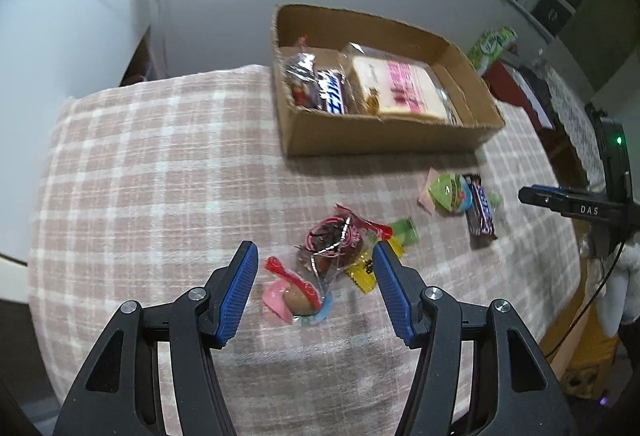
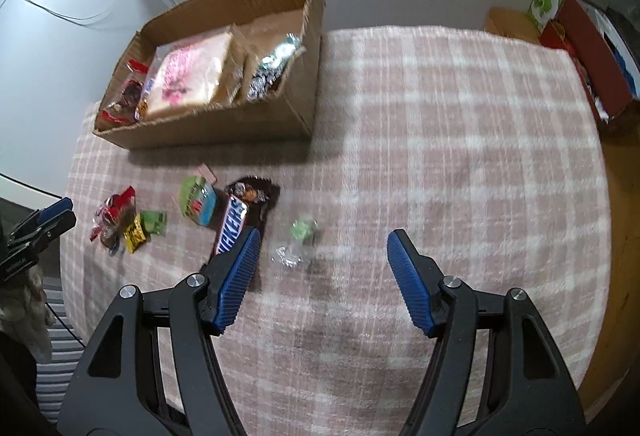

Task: Organize snacks
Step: 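Move both open grippers back over the remaining snacks on the table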

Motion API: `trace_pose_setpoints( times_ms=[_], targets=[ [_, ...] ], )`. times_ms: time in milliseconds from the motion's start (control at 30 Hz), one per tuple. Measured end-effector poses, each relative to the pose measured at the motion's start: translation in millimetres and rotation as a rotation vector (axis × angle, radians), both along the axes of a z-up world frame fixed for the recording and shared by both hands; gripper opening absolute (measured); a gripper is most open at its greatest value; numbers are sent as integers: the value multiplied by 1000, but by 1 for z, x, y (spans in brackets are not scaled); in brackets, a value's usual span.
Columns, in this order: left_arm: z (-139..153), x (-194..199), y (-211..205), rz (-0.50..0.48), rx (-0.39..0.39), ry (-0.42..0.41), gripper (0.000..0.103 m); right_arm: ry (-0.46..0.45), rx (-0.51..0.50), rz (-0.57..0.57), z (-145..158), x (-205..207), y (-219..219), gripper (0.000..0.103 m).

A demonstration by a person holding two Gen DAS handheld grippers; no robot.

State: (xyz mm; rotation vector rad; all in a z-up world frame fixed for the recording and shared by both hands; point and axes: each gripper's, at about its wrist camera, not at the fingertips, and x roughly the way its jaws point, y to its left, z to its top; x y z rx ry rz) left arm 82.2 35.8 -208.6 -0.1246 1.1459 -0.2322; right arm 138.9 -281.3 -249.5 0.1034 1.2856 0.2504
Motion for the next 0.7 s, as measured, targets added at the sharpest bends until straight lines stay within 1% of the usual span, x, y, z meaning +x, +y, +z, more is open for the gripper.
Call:
trace_pose_setpoints(
  times_ms=[67,333,700],
  targets=[
    [-4,2,-4,-22,4,10,59,6,-7,2,-4,-1,2,69],
    [-18,10,-21,-106,82,27,59,42,-11,7,-18,5,12,69],
    [-32,22,-19,-113,68,63,59,63,-28,40,-29,10,22,69]
  ],
)
